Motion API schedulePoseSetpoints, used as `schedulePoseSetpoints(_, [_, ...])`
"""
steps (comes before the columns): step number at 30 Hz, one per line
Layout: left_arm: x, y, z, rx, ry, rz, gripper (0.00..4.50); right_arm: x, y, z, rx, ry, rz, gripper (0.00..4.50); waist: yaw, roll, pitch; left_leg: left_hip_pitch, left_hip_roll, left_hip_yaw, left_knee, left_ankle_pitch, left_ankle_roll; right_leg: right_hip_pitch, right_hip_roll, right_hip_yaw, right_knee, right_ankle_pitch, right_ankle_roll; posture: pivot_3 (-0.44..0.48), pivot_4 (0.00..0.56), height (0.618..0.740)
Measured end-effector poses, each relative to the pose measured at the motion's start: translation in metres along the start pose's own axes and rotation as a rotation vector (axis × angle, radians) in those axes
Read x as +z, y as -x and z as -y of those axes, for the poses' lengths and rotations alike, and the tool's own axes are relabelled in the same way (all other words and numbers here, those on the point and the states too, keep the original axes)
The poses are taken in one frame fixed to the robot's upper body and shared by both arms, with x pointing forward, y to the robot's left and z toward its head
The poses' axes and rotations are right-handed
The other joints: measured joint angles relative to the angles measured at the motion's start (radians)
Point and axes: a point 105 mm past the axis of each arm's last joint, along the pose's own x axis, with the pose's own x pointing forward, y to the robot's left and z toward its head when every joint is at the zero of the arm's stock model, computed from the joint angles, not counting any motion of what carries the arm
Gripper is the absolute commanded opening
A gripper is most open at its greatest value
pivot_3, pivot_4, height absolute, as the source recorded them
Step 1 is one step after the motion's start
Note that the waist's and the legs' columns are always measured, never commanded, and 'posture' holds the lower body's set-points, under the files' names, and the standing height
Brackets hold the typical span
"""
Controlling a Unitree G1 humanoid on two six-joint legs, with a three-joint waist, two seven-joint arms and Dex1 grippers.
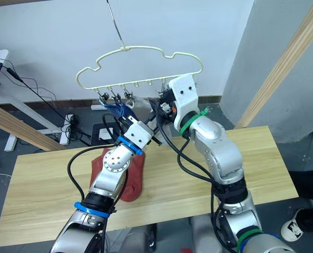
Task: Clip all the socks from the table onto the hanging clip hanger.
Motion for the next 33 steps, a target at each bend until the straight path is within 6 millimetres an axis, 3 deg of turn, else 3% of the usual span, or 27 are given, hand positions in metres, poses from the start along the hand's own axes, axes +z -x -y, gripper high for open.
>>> schedulePoseSetpoints(4, [-0.001, 0.001, 0.003, -0.028, 0.032, -0.014, 2.81, 0.005, 0.009, -0.006, 0.047, 0.045, 0.004, 3.16, -0.002, 0.000, 0.000, 0.000, 0.000, 0.000, 0.000, 0.000, 0.000, 0.000, 0.000, 0.000, 0.001, 0.000, 0.000, -0.277, 0.332, 0.731])
schedulePoseSetpoints(9, [-0.003, 0.017, 0.005, -0.126, 0.119, -0.069, 2.81, 0.002, 0.025, -0.010, 0.093, 0.098, -0.005, 3.16, -0.004, 0.000, 0.000, 0.000, 0.000, 0.000, 0.000, 0.000, 0.000, 0.000, 0.001, 0.000, 0.001, 0.000, 0.000, -0.275, 0.334, 0.731])
schedulePoseSetpoints(18, [0.030, 0.045, -0.037, -0.277, 0.355, -0.139, 2.81, 0.005, 0.039, 0.005, -0.021, 0.135, 0.030, 3.16, -0.004, 0.000, 0.000, 0.001, 0.001, 0.000, 0.000, 0.001, 0.001, 0.001, 0.001, 0.000, 0.001, 0.000, 0.000, -0.263, 0.337, 0.731])
schedulePoseSetpoints(23, [0.047, 0.041, -0.053, -0.310, 0.343, -0.160, 2.81, 0.003, 0.035, 0.010, -0.082, 0.090, 0.034, 3.16, -0.001, 0.000, 0.000, 0.001, 0.000, 0.000, 0.000, 0.001, 0.001, 0.000, 0.001, 0.000, 0.001, 0.000, 0.000, -0.244, 0.334, 0.731])
schedulePoseSetpoints(27, [0.053, 0.037, -0.055, -0.310, 0.329, -0.147, 2.84, -0.005, 0.030, 0.016, -0.129, 0.064, 0.016, 2.27, 0.001, 0.000, 0.000, 0.001, 0.000, 0.000, 0.000, 0.001, 0.001, 0.000, 0.001, 0.000, 0.000, 0.000, 0.000, -0.244, 0.334, 0.731])
schedulePoseSetpoints(33, [0.050, 0.036, -0.051, -0.316, 0.310, -0.159, 2.84, -0.013, 0.024, 0.020, -0.156, 0.037, -0.012, 2.27, 0.001, 0.000, 0.000, 0.001, 0.000, 0.000, -0.001, 0.001, 0.001, 0.000, 0.001, 0.000, 0.000, 0.000, 0.000, -0.241, 0.334, 0.731])
